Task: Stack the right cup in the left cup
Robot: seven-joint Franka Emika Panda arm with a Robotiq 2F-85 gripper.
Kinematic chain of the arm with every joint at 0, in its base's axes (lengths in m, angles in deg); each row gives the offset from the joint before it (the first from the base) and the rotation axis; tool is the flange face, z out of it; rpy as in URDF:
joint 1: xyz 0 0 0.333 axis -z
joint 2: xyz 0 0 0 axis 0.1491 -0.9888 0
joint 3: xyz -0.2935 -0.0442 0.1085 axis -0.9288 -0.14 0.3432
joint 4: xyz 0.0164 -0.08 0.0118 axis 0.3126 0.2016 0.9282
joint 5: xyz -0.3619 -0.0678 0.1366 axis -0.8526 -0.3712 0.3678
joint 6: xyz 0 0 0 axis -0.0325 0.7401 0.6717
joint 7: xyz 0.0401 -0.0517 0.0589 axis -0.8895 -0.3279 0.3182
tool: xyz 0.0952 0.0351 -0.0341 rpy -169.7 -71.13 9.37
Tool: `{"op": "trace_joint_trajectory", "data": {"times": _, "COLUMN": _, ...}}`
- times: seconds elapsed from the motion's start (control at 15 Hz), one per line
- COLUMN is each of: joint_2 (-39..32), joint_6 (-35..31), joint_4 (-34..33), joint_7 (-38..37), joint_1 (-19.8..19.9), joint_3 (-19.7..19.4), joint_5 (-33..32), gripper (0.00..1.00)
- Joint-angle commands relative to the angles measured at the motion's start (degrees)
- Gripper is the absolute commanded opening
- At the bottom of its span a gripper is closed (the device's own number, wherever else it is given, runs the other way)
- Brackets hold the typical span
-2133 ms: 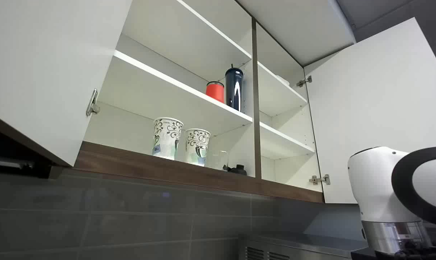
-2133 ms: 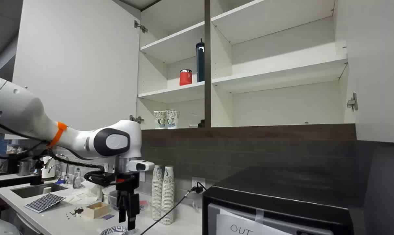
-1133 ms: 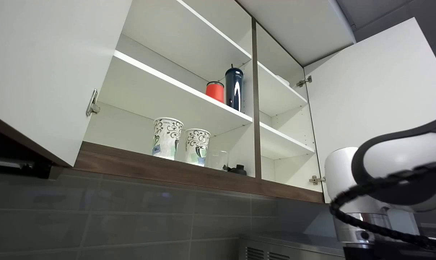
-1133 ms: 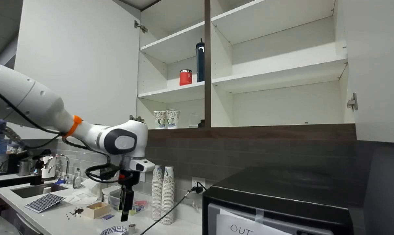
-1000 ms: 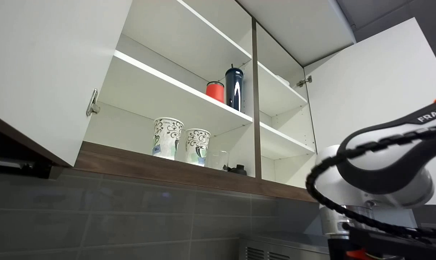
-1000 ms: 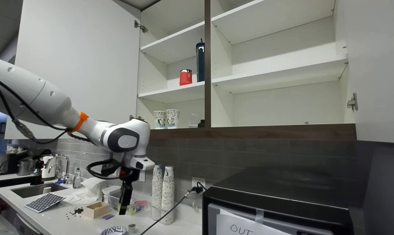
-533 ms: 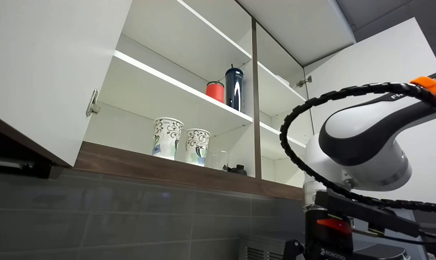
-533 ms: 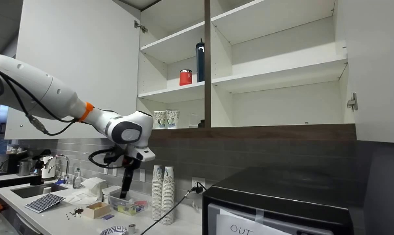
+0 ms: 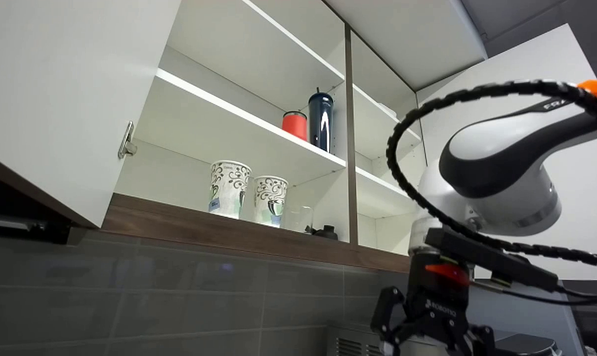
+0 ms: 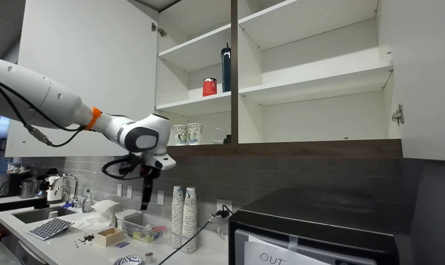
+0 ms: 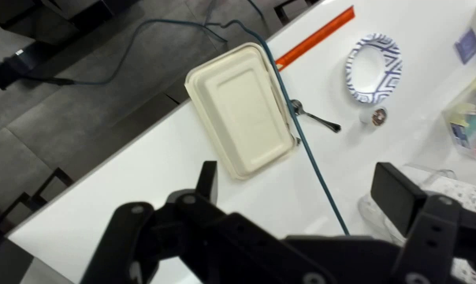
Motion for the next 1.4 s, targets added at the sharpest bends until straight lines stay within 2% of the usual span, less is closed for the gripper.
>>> {"op": "trace_joint_trajectory", "data": {"times": 0.0, "joint_2": 3.31, "joint_6": -1.68, "joint_4": -6.30, "joint_7": 0.16, "joint_1": -0.70, "joint_3": 0.17, "joint_5": -0.24, "gripper": 1.00}}
{"op": "trace_joint_trajectory", "data": {"times": 0.4, "joint_2": 0.78, "joint_6": -6.83, "joint_4": -19.30, "joint_7": 2.82, "joint_1": -1.28, "joint_3": 2.20, "joint_5": -1.60, "gripper": 1.00}}
{"op": "trace_joint_trajectory", "data": {"times": 0.73, "joint_2": -5.64, "joint_6": -20.54, "joint_4": -26.59, "joint_7": 0.96, "joint_1": 0.16, "joint_3": 6.78, "joint_5": -6.63, "gripper": 1.00}}
{"op": "trace_joint_trajectory", "data": {"times": 0.8, "joint_2": -2.05, "joint_6": -17.54, "joint_4": -23.07, "joint_7": 1.79, "joint_1": -1.73, "joint_3": 4.43, "joint_5": -5.07, "gripper": 1.00}}
{"op": "trace_joint_trajectory", "data": {"times": 1.33, "joint_2": -2.88, "joint_6": -18.40, "joint_4": -23.83, "joint_7": 1.64, "joint_1": -2.04, "joint_3": 4.28, "joint_5": -5.47, "gripper": 1.00}}
